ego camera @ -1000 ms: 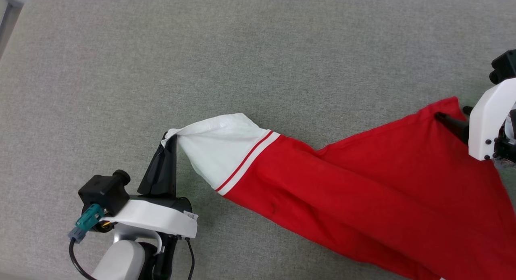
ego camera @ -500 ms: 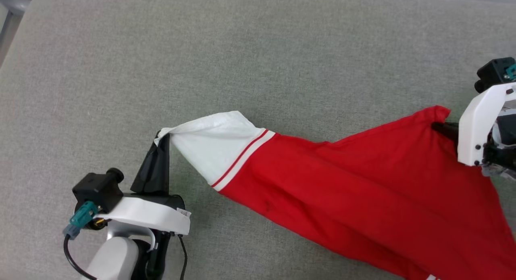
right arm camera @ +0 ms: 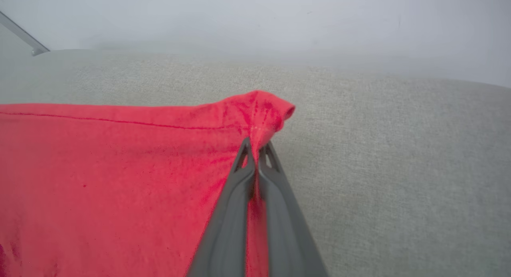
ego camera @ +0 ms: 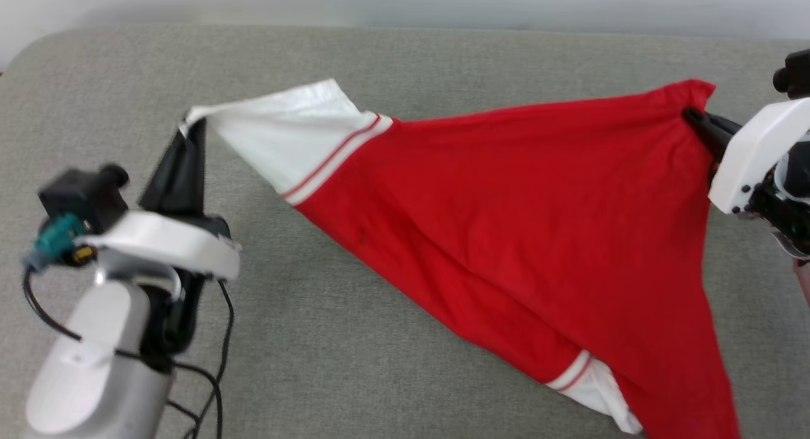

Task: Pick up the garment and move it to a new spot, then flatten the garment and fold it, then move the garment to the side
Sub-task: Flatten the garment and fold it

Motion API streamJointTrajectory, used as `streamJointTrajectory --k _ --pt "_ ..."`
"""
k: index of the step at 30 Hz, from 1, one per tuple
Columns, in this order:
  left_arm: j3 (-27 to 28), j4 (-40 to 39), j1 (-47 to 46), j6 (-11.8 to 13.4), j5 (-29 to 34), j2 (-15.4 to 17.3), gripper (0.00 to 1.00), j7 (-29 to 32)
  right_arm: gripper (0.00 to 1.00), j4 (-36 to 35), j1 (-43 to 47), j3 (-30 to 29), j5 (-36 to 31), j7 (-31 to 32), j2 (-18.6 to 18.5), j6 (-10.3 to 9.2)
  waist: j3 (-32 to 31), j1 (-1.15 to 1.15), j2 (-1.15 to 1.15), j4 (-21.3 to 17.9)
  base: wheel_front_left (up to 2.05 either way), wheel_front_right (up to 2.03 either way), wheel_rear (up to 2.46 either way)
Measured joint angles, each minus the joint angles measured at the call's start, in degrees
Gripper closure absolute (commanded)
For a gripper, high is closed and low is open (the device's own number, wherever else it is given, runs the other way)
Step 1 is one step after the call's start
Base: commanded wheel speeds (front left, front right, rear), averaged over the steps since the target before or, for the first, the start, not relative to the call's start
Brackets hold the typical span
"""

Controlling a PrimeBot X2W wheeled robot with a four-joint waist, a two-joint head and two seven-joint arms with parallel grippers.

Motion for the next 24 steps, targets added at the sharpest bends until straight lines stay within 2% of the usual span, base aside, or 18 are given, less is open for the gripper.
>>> streamJointTrajectory --k 4,13,19,24 --pt "0.14 4.82 -7.82 -1.51 -0.44 1.12 1.0 2.61 1.0 1.53 -2.82 -0.57 -2.35 -4.2 2.49 0.0 -0.99 0.0 0.0 -2.04 0.0 0.0 0.0" --pt "-2.31 17.67 -25.75 -4.47 1.27 0.85 1.0 6.42 1.0 5.1 -14.36 -2.0 -6.78 -11.44 5.58 -0.01 -0.63 0.0 0.0 -5.09 0.0 0.0 0.0" --pt "-3.13 23.5 -39.03 -4.98 3.75 0.71 1.0 6.01 1.0 7.28 -25.06 -3.86 -8.23 -15.14 5.77 -0.01 2.53 0.0 0.0 -5.27 0.0 0.0 0.0" --pt "-2.43 27.41 -50.24 -4.33 5.28 1.09 1.0 5.0 1.0 8.39 -34.35 -4.46 -9.27 -17.24 5.7 0.0 6.32 0.01 0.0 -5.11 0.0 0.0 0.0"
